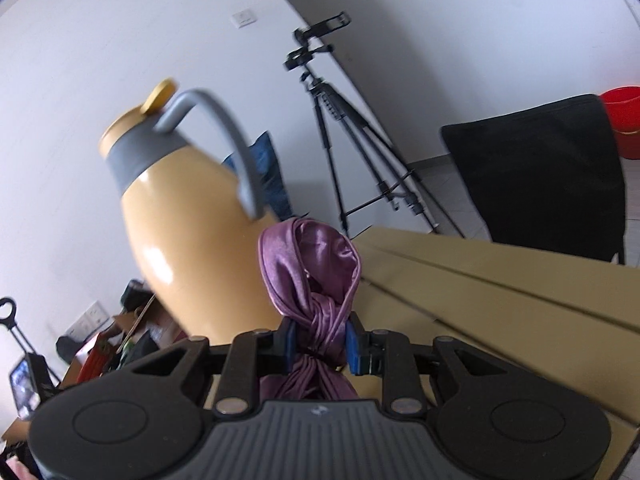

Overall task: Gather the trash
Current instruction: 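Close the left gripper on the clear plastic bag while the right holds the scrunchie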

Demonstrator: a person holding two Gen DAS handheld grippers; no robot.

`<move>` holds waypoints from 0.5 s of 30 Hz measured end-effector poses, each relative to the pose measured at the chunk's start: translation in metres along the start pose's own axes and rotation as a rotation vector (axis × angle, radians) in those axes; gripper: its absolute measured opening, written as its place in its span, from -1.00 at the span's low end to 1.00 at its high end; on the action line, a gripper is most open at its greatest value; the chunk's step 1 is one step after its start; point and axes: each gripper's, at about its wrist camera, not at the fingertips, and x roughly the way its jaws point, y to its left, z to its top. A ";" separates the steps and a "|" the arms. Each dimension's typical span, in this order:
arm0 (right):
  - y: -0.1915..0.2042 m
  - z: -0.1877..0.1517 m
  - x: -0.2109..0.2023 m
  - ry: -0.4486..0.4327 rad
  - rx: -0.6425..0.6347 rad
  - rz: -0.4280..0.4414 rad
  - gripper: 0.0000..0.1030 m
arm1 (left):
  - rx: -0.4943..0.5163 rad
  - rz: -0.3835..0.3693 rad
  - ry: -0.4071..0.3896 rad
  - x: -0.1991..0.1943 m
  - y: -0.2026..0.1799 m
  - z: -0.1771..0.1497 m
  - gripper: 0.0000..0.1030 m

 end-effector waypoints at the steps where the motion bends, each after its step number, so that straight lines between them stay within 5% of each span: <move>1: -0.004 0.001 -0.001 -0.007 0.000 -0.009 -0.55 | -0.006 0.010 0.007 0.009 0.000 0.002 1.00; 4: -0.015 0.001 0.000 -0.010 0.003 -0.035 -0.55 | -0.017 0.024 0.011 0.027 -0.002 0.005 0.94; 6: -0.020 0.001 0.004 -0.001 0.015 -0.039 -0.55 | -0.018 0.020 0.020 0.035 -0.003 0.003 0.43; 7: -0.021 0.001 0.005 0.003 0.014 -0.041 -0.55 | -0.012 -0.003 0.039 0.038 -0.004 0.002 -0.08; 15: -0.014 -0.002 0.001 0.019 0.000 -0.019 -0.54 | 0.009 -0.047 -0.004 0.005 -0.005 -0.008 -0.10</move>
